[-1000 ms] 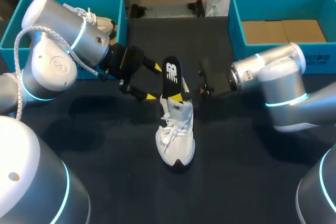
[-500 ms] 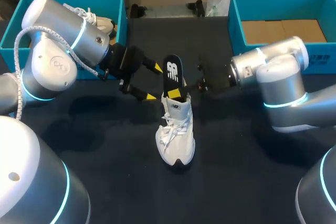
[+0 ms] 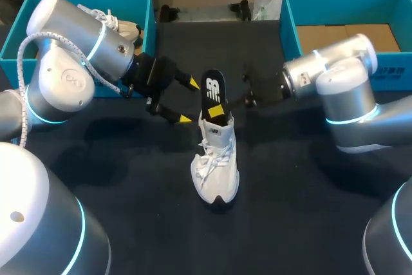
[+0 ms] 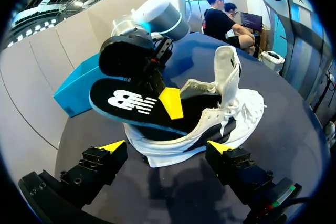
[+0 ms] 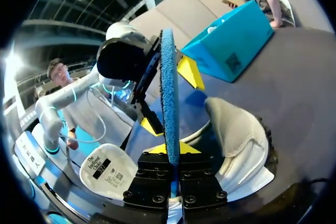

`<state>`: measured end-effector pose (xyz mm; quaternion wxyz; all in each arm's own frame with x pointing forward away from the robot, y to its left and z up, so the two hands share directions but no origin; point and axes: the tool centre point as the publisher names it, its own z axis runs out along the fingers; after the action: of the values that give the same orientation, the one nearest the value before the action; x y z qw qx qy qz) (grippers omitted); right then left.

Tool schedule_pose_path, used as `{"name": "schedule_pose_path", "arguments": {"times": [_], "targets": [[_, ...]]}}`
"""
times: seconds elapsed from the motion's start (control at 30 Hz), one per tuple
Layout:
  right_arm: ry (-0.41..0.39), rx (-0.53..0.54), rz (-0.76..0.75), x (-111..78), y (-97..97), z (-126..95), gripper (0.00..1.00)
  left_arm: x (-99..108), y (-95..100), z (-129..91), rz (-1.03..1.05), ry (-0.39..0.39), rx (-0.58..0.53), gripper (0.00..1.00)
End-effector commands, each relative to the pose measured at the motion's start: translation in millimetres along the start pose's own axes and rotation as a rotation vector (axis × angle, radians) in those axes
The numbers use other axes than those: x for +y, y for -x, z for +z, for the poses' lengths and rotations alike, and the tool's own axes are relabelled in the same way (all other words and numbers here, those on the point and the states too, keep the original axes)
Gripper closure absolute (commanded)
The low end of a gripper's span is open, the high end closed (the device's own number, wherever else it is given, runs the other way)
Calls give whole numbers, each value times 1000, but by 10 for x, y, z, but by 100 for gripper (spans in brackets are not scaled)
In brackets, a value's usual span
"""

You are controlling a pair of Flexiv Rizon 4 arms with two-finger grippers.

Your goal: Take the shoe out of the shoebox, open the shoe tongue, remove and reinsert the insole, then place the shoe into the shoebox

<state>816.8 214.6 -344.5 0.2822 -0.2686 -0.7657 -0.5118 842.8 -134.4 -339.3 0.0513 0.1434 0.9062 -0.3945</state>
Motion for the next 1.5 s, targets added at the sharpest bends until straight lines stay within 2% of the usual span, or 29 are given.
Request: {"name": "schedule_pose_path", "arguments": {"times": [0.03, 0.2, 0.4, 0.43, 0.47, 0.6, 0.7, 0.87, 0.97, 1.13, 1.17, 1.23, 1.5], "targets": [[-6, 10, 26, -79, -32, 37, 100, -4, 1, 0, 0, 2, 1, 0], [-24, 32, 82, -232, -89, 117, 100, -4, 1, 0, 0, 2, 1, 0], [-6, 27, 71, -231, -103, 134, 100, -4, 1, 0, 0, 2, 1, 0], [-4, 24, 64, -209, -101, 125, 97, -4, 1, 0, 0, 2, 1, 0], [-6, 21, 59, -184, -96, 115, 87, -4, 1, 0, 0, 2, 1, 0], [-14, 10, 32, -58, -56, 66, 71, -4, 1, 0, 0, 2, 1, 0], [-27, 8, 15, 53, -9, 37, 70, -4, 1, 0, 0, 2, 1, 0], [-45, 11, -5, 217, 47, 1, 71, -4, 1, 0, 0, 2, 1, 0], [-58, 11, -7, 246, 69, -1, 73, -4, 1, 0, 0, 2, 1, 0], [-62, 10, 8, 189, 67, -4, 78, -4, 1, 0, 0, 2, 1, 0], [-62, 9, 12, 174, 62, 0, 89, -4, 1, 0, 0, 2, 1, 0], [-58, 9, 17, 128, 60, 19, 98, -4, 1, 0, 0, 2, 1, 0], [-78, 10, 64, 8, 0, 64, 100, -4, 1, 0, 0, 2, 1, 0]]}}
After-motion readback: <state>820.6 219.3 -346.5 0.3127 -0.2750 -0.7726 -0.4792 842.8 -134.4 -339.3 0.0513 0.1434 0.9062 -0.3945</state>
